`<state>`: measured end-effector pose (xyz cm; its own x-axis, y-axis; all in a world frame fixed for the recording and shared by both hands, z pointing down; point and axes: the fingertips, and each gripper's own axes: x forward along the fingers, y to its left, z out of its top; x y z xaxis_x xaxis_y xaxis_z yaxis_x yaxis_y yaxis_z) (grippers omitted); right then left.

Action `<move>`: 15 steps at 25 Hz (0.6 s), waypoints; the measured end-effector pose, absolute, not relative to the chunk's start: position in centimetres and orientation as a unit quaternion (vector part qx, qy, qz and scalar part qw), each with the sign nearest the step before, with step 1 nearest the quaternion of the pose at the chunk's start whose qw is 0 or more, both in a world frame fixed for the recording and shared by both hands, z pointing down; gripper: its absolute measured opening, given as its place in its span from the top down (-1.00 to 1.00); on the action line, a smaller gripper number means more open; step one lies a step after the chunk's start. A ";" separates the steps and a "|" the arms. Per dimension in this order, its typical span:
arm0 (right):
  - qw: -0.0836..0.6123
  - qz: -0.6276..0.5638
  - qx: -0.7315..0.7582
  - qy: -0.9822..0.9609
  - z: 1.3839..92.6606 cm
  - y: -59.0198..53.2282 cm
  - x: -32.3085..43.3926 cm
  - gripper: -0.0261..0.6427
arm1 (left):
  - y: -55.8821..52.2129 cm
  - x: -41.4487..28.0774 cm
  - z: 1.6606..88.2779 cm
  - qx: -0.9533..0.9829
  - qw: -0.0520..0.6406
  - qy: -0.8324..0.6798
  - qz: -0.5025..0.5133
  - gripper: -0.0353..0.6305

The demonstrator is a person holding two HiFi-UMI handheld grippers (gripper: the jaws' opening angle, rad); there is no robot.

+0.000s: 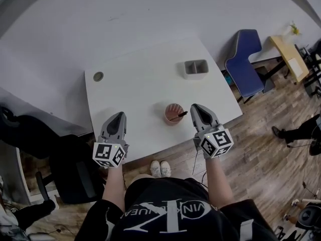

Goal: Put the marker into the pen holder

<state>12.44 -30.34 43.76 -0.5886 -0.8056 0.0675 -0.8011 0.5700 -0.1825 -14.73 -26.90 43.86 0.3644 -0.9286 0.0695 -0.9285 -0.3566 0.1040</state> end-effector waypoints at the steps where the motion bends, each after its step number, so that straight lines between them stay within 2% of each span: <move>1: 0.012 -0.096 -0.453 0.886 43.6 -30.4 12.4 0.83 | -26.9 -14.7 43.8 0.824 0.062 -0.564 -0.001 0.85; 15: 0.014 -0.087 -0.452 0.887 42.7 -30.3 11.8 0.83 | -26.6 -15.3 43.0 0.824 0.054 -0.565 -0.006 0.85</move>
